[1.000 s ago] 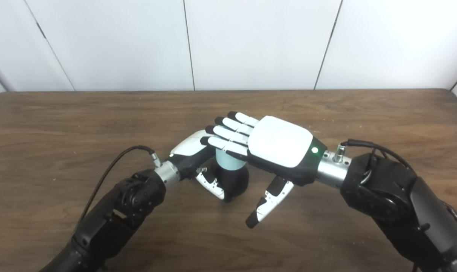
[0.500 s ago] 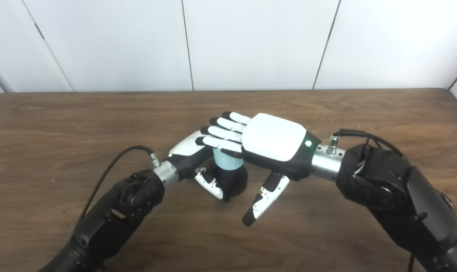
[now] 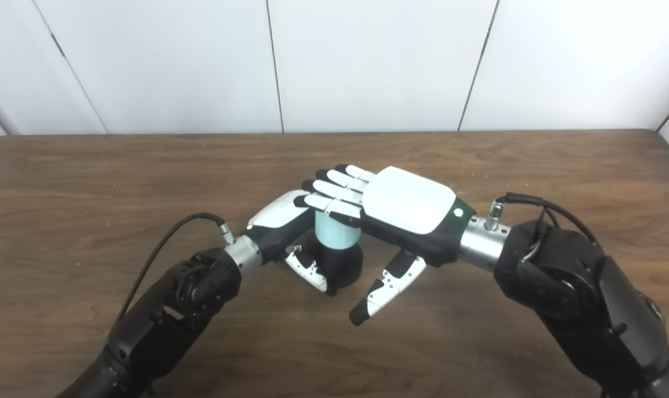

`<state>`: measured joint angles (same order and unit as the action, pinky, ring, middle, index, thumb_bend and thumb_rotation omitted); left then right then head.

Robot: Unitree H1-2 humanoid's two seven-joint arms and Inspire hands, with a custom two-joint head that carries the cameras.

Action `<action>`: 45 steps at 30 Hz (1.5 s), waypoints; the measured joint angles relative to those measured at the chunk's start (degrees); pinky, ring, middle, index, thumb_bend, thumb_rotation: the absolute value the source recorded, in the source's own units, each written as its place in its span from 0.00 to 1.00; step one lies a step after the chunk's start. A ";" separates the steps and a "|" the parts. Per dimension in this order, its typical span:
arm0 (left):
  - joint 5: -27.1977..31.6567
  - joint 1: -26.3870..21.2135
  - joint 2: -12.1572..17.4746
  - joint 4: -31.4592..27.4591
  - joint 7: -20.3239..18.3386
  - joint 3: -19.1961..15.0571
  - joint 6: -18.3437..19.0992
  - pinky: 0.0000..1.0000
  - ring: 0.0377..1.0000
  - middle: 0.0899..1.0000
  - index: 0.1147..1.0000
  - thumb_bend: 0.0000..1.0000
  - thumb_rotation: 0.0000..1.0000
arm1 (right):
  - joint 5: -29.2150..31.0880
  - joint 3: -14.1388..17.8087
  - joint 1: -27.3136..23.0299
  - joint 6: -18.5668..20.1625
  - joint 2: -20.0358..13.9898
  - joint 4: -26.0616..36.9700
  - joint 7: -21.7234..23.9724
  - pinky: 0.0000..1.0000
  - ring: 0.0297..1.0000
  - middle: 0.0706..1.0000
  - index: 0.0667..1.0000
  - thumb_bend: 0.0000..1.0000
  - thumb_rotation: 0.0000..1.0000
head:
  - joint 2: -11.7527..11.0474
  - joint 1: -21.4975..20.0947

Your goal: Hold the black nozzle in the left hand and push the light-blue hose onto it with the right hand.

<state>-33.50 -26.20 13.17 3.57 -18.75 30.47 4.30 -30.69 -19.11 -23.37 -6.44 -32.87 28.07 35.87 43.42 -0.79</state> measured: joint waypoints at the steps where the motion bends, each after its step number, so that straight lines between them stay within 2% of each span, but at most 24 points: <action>1: 0.03 -0.01 0.00 0.00 -0.02 0.00 0.00 1.00 0.58 0.41 0.43 0.53 0.00 | 0.30 0.14 0.16 0.02 0.09 0.00 -0.05 0.93 0.99 1.00 0.97 0.65 0.74 | 0.00 0.00; 8: 0.10 -0.03 0.01 0.00 -0.09 -0.01 0.00 1.00 0.58 0.40 0.43 0.53 0.00 | 2.88 0.71 0.74 0.38 0.70 -0.06 -1.13 0.87 0.97 0.98 0.95 0.61 0.68 | 0.09 0.00; 20: 0.10 -0.09 0.10 -0.02 -0.22 0.00 -0.02 1.00 0.58 0.40 0.43 0.53 0.00 | 2.06 -0.88 -0.15 0.21 0.58 -0.04 -1.57 0.88 0.97 0.98 0.94 0.61 0.66 | 0.26 0.09; 28: 0.11 -0.13 0.11 -0.02 -0.24 0.07 -0.17 1.00 0.60 0.44 0.42 0.53 0.00 | 0.10 -2.87 -1.93 -5.28 -2.18 -1.20 -1.89 0.90 0.98 0.96 0.90 0.61 0.64 | 0.35 0.18; 36: 0.09 -0.12 0.39 -0.26 -0.24 0.27 -0.18 1.00 0.61 0.44 0.41 0.53 0.00 | -0.54 -2.93 -2.38 -8.97 -2.30 -2.90 -3.45 0.90 0.97 0.96 0.91 0.62 0.64 | 0.35 0.09; 38: 0.10 -0.12 0.39 -0.26 -0.24 0.26 -0.18 1.00 0.60 0.43 0.42 0.53 0.00 | -0.71 -2.32 -2.11 -9.37 -2.21 -3.14 -4.24 0.89 0.98 0.99 0.93 0.61 0.64 | 0.26 0.17; 41: 0.36 -0.13 0.37 -0.25 -0.31 0.17 -0.16 1.00 0.59 0.42 0.43 0.53 0.00 | -2.38 0.52 -0.35 -9.41 -0.13 -2.94 -6.74 0.87 0.99 1.00 0.98 0.62 0.59 | 0.18 0.09; 45: 0.39 -0.14 0.44 -0.21 -0.40 -0.17 0.00 1.00 0.59 0.41 0.43 0.53 0.00 | -5.24 6.10 2.10 -6.28 7.91 -2.35 -10.73 0.85 0.98 1.00 1.00 0.59 0.53 | 0.09 0.00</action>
<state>-33.10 -26.33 13.61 3.36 -19.15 30.30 4.29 -35.93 -13.01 -21.26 -12.73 -24.96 25.73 25.14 43.51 -0.79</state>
